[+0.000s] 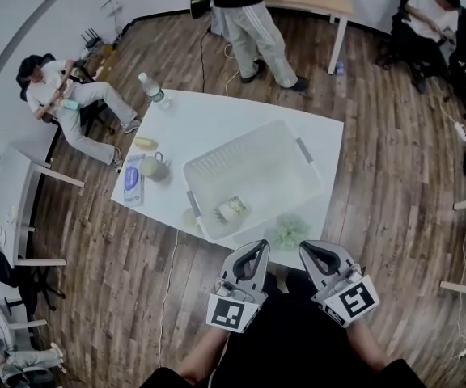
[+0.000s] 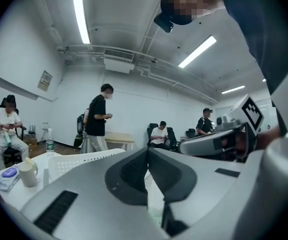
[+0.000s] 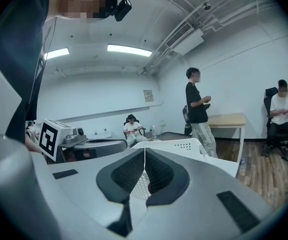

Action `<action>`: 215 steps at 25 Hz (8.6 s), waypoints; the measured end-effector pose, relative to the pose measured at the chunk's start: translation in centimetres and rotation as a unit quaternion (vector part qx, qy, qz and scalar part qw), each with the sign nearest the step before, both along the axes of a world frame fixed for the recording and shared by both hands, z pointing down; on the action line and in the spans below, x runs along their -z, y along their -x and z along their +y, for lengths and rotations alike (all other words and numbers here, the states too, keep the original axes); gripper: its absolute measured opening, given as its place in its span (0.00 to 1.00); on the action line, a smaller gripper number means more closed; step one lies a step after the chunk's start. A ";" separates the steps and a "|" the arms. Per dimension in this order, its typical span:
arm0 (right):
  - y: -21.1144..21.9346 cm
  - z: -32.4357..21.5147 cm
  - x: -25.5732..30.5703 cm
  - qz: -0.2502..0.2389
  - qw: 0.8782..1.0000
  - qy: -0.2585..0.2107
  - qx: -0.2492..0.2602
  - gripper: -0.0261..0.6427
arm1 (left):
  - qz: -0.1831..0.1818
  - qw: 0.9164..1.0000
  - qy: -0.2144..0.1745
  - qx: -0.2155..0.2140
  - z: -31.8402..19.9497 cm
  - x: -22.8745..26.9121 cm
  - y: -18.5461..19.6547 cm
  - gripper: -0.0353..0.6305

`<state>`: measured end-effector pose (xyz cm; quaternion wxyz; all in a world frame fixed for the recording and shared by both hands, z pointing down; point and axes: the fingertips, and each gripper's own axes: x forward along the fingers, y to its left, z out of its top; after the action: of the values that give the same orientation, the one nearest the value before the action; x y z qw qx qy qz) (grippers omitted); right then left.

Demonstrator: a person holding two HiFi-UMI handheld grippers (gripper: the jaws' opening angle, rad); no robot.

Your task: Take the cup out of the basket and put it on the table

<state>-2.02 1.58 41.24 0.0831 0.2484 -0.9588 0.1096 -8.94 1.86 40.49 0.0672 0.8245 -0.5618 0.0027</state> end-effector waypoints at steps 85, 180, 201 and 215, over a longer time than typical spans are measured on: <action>-7.2 -2.4 -1.9 0.010 0.994 0.031 -0.106 0.08 | -0.286 0.904 0.270 -0.165 -18.9 -14.7 4.2 0.41; -9.3 -15.3 -23.2 0.159 0.979 0.011 -0.127 0.31 | -0.007 0.993 0.102 0.056 4.3 -3.5 -2.5 0.07; -5.5 -4.5 -1.6 0.004 0.997 -0.072 -0.040 0.07 | -0.001 0.999 0.027 -0.032 0.2 -1.2 -3.2 0.07; -5.2 -2.2 0.9 -0.011 0.998 -0.062 -0.030 0.07 | 0.001 0.998 0.016 -0.056 -0.9 -0.7 -3.2 0.07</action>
<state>3.19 -0.58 40.37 0.0535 0.2809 -0.9567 0.0554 -5.75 1.01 41.22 0.0811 0.8534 -0.5147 0.0145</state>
